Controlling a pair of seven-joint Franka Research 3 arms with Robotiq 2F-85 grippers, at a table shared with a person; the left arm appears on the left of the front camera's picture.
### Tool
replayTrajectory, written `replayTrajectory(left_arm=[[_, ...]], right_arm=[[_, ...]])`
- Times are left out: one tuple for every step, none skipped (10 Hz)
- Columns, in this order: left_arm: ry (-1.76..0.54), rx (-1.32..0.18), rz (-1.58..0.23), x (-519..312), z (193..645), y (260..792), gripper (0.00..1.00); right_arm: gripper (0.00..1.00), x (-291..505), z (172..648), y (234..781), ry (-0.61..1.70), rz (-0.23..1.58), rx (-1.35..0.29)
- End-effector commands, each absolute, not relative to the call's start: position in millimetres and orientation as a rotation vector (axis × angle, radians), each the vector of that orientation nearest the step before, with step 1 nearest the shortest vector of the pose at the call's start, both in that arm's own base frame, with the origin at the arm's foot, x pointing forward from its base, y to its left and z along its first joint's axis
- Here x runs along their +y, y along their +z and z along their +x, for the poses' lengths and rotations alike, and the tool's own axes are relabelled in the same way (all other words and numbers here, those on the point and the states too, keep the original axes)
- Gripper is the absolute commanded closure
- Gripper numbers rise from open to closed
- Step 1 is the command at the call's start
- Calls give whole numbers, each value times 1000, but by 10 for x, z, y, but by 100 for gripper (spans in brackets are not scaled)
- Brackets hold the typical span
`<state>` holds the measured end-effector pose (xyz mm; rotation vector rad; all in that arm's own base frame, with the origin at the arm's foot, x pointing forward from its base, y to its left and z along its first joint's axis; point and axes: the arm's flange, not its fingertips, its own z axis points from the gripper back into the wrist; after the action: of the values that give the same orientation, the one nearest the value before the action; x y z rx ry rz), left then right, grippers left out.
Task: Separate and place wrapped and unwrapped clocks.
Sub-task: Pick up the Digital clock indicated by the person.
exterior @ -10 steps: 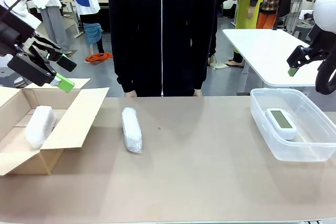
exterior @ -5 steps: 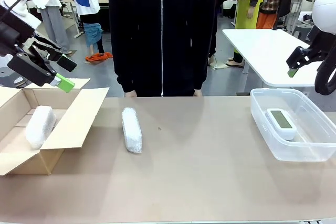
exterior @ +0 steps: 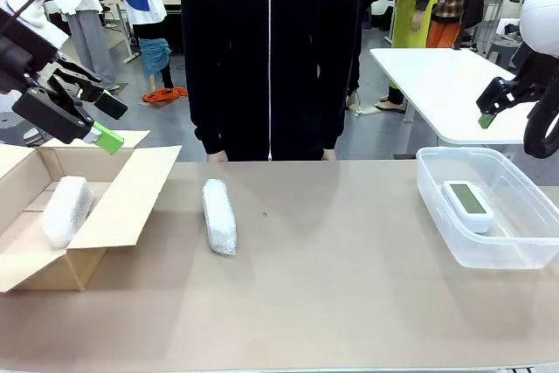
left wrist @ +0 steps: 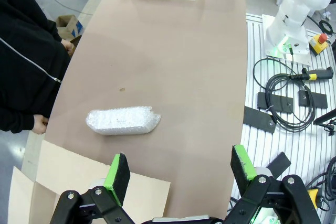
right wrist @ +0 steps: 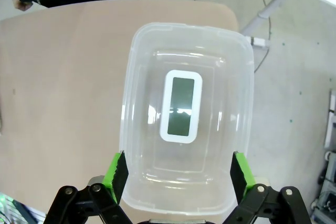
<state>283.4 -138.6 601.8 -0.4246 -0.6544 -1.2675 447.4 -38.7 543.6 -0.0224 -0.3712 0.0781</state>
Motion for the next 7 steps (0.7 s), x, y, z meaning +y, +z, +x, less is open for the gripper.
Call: replayTrajectory(left_arm=[[-1271, -657, -438, -1384, 2837, 6019, 0], [-1271, -657, -438, -1384, 2837, 6019, 0], [-1271, -657, -438, -1384, 2837, 6019, 0], [-1271, -657, -438, -1384, 2837, 6019, 0], [-1271, -657, -438, -1384, 2837, 6019, 0], [-1271, -657, -438, -1384, 2837, 6019, 0], [-1271, -657, -438, -1384, 2837, 6019, 0]], right_arm=[[0, -392, 4493, 5435, 77, -24, -384], [0, -392, 4493, 5435, 77, -24, -384], [0, -392, 4493, 5435, 77, -24, -384], [0, -392, 4493, 5435, 77, -24, -384], [0, -392, 4493, 5435, 77, -24, -384], [0, -387, 4474, 5436, 78, -22, -371], [5, 2, 4429, 5360, 336, 28, -477]])
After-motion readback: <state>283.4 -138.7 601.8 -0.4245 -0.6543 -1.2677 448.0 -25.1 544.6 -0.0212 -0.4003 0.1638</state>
